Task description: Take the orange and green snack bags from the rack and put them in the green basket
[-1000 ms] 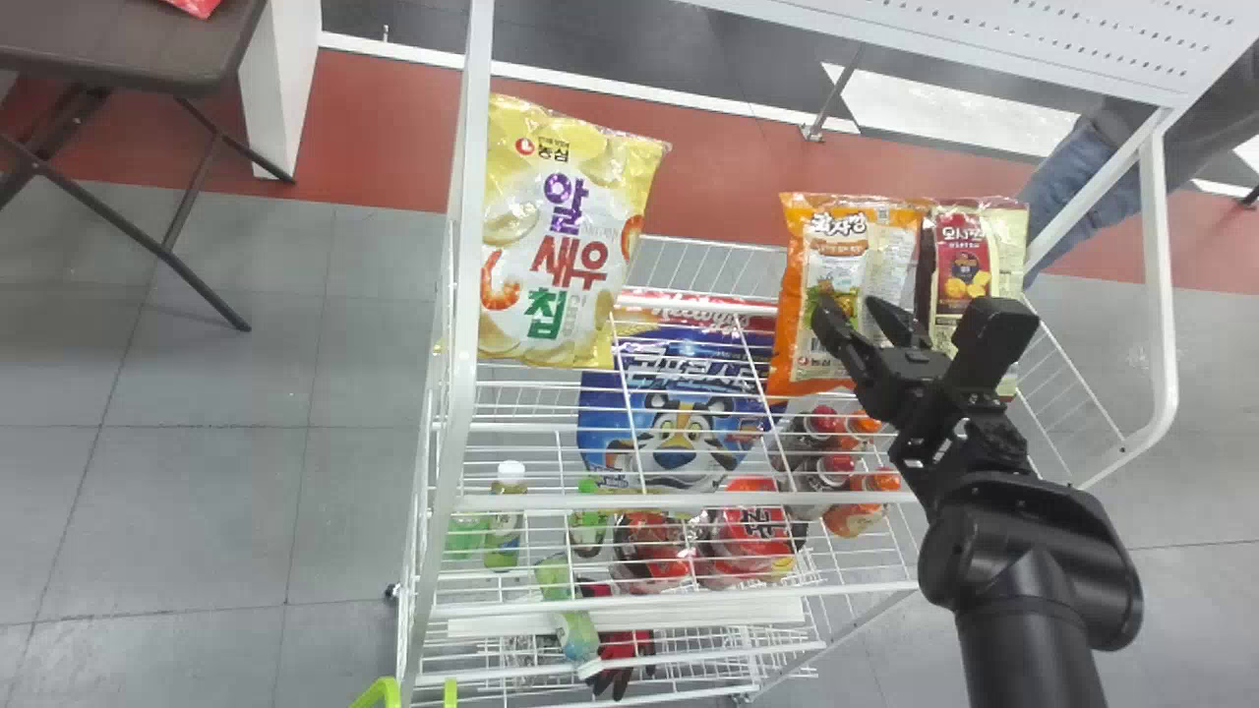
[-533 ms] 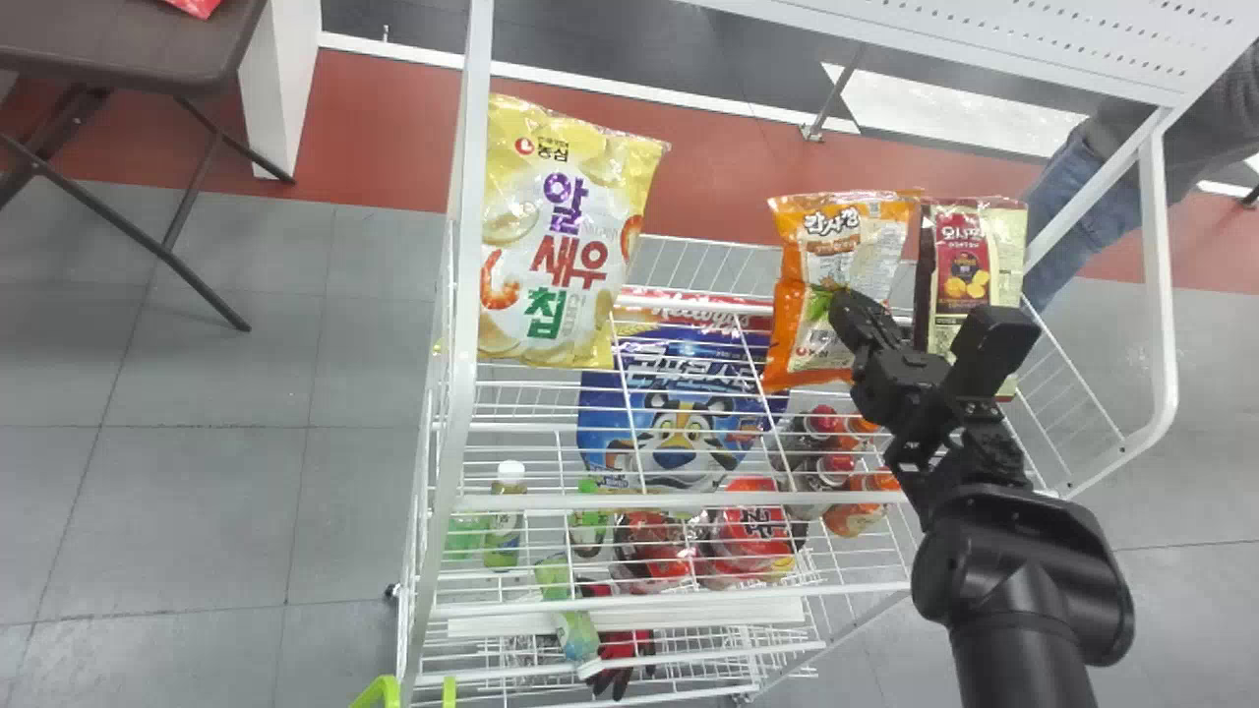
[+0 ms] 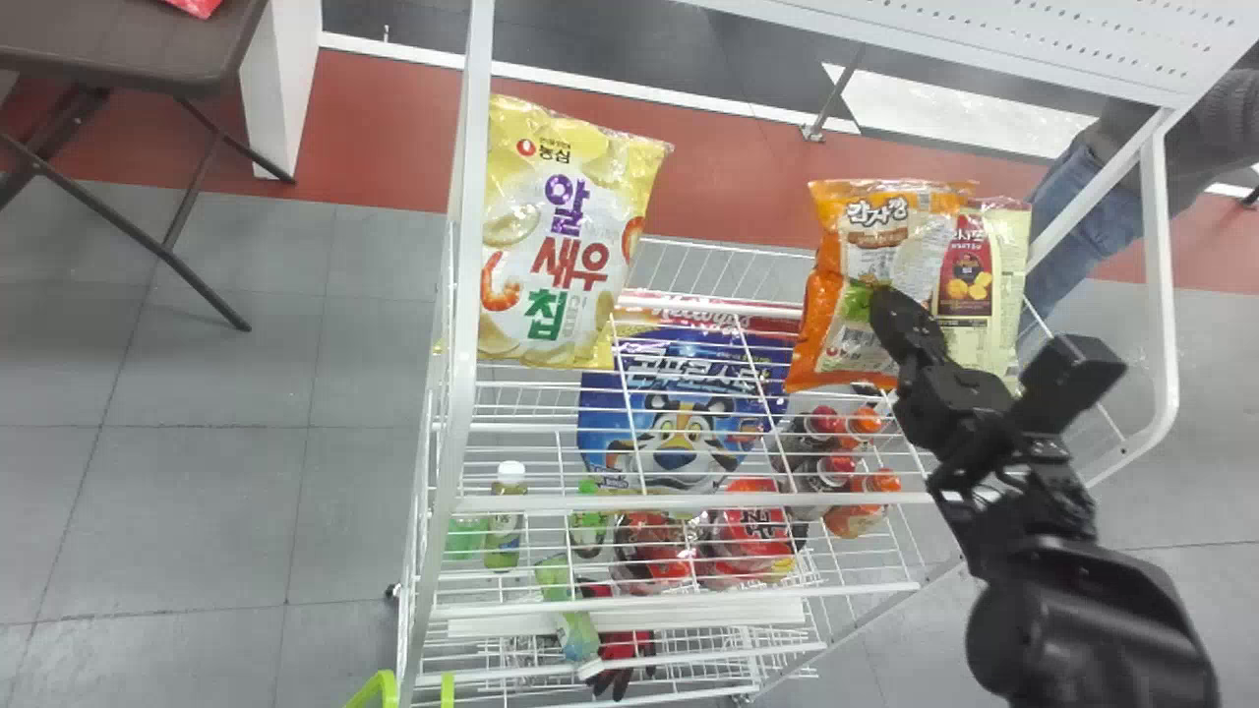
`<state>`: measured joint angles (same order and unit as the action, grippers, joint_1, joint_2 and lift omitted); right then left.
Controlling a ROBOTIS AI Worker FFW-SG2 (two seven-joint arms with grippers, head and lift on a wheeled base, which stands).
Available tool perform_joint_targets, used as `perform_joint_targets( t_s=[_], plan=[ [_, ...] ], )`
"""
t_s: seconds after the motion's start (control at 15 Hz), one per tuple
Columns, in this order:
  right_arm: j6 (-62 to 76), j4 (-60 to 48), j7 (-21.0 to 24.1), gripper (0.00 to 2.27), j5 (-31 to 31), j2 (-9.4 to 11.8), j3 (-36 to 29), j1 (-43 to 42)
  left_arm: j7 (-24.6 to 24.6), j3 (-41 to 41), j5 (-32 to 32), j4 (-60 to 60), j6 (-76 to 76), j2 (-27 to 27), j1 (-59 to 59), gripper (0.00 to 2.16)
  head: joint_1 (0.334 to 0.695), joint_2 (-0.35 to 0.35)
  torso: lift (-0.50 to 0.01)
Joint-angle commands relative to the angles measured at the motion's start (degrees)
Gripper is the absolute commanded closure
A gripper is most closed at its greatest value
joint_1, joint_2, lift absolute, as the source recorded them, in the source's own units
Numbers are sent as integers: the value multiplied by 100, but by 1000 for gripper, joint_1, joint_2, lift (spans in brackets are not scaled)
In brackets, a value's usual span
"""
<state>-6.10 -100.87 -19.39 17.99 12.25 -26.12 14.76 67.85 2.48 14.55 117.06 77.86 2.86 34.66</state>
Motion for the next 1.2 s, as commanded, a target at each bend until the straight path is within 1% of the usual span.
perform_joint_targets(
  t_s=[0.0,0.07,0.2,0.33,0.4,0.47,0.6,0.73,0.87,1.0,1.13],
  plan=[
    [-511,-1049,-126,2250,495,-109,-271,660,9,-10,21,10,-3,-5,-3,1953,695,-350,0],
    [-775,-1470,-223,2250,688,-223,-420,889,0,-10,21,10,-3,-14,-3,1953,695,-350,0],
    [-1566,-2174,-337,2250,925,-329,-622,1284,0,-2,21,10,-3,-31,-3,1953,695,-350,0],
    [-3025,-2824,-469,2250,1110,-496,-886,1504,-17,25,21,1,-3,-40,-3,1953,695,-350,0],
    [-3798,-3096,-715,2250,1251,-575,-1027,1592,-26,34,21,-8,-3,-40,-3,1953,695,-350,0],
    [-4414,-3290,-1084,2250,1418,-698,-1194,1671,-9,34,21,-8,-3,-40,6,1953,695,-350,0],
    [-5222,-3571,-1506,2250,1593,-856,-1387,1864,0,34,21,-16,-38,-49,14,1953,695,-350,0],
    [-6417,-3747,-1814,2250,1883,-865,-1616,1917,-9,25,30,-34,-126,-49,41,1953,695,-350,0],
    [-7367,-3843,-2139,2250,1892,-865,-1659,1979,-44,42,30,-51,-143,-67,41,1953,695,-350,0],
    [-7876,-3852,-2297,2250,1839,-856,-1536,2128,-52,69,30,-69,-178,-75,32,1953,695,-350,0],
    [-7929,-3826,-2394,2250,1629,-830,-1115,2392,-61,69,30,-60,-178,-84,32,1953,695,-350,0]
  ],
)
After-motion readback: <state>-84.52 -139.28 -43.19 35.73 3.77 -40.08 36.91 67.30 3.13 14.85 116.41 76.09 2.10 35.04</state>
